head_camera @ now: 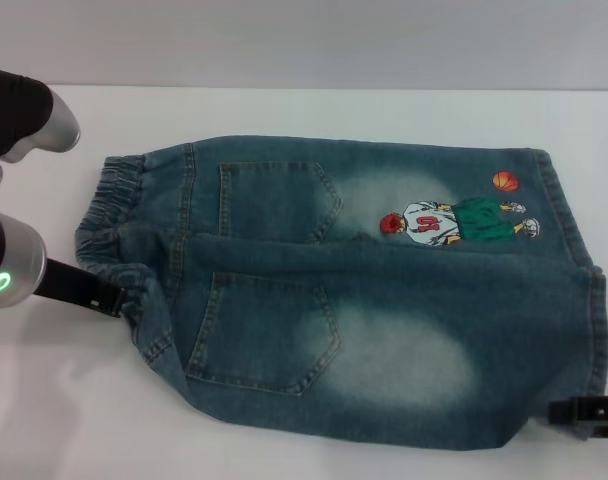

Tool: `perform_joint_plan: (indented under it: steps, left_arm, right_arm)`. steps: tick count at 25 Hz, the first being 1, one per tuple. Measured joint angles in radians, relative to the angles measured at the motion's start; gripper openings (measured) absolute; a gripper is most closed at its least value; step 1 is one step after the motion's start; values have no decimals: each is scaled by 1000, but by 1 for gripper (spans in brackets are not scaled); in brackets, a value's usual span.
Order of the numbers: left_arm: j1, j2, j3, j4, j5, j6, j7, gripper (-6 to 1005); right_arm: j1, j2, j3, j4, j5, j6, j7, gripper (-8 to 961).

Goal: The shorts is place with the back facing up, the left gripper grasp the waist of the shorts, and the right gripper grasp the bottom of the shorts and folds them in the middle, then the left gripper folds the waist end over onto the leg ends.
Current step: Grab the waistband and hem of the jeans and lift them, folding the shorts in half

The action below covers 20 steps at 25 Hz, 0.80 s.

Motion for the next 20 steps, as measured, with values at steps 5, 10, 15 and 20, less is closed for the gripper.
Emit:
perform_joint_plan:
  steps: [5, 10, 15, 20]
  left_arm:
    - [2, -1, 0, -1, -1, 0, 0, 94]
    - [1, -1, 0, 0, -2, 0, 0, 94]
    - [0, -1, -2, 0, -1, 5, -3, 94]
    - [2, -1, -4, -4, -1, 8, -4, 94]
  right_arm:
    - [-14, 1, -32, 55, 1, 1, -49, 565]
    - [-12, -1, -55, 78, 2, 0, -57, 447]
    - [-2, -1, -57, 78, 2, 0, -63, 341]
    - [2, 0, -57, 78, 2, 0, -66, 235]
